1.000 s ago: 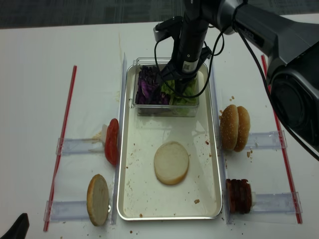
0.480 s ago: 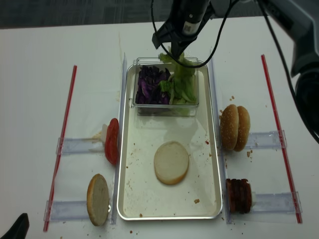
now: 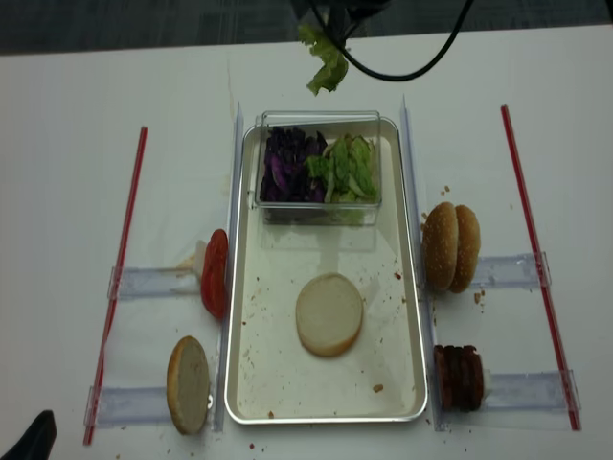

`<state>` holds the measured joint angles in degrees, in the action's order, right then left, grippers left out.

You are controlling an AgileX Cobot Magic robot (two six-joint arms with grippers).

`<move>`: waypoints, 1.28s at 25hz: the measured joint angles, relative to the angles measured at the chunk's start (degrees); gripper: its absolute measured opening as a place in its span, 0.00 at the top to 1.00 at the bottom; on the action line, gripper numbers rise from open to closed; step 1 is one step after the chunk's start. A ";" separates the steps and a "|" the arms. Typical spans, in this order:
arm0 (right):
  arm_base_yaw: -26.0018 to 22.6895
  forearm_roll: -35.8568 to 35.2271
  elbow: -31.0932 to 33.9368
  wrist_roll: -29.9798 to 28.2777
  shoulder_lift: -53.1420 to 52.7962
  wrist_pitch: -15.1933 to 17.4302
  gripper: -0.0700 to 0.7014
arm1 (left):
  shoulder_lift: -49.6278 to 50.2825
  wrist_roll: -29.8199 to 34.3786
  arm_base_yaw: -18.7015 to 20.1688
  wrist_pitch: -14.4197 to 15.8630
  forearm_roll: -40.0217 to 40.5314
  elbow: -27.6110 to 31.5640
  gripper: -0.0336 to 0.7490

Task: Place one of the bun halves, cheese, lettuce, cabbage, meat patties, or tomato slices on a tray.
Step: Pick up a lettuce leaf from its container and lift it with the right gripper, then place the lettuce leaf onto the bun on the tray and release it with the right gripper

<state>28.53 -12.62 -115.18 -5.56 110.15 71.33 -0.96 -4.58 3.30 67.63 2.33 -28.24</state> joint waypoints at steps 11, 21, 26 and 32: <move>5.03 0.12 22.34 0.37 -9.53 0.00 0.86 | 0.00 0.00 0.00 0.00 0.00 0.00 0.17; 6.87 0.19 35.98 0.27 -15.36 -0.38 0.86 | 0.00 0.00 0.00 0.00 0.00 0.00 0.17; 7.49 -0.69 36.34 -0.05 -15.47 -0.62 0.86 | 0.00 0.00 0.00 0.00 0.00 0.00 0.17; 7.49 -3.38 36.56 -1.86 -15.47 -0.62 0.86 | 0.00 0.00 0.00 0.00 0.00 0.00 0.17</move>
<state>36.01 -16.00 -78.63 -7.41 94.68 70.71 -0.96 -4.58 3.30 67.63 2.33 -28.24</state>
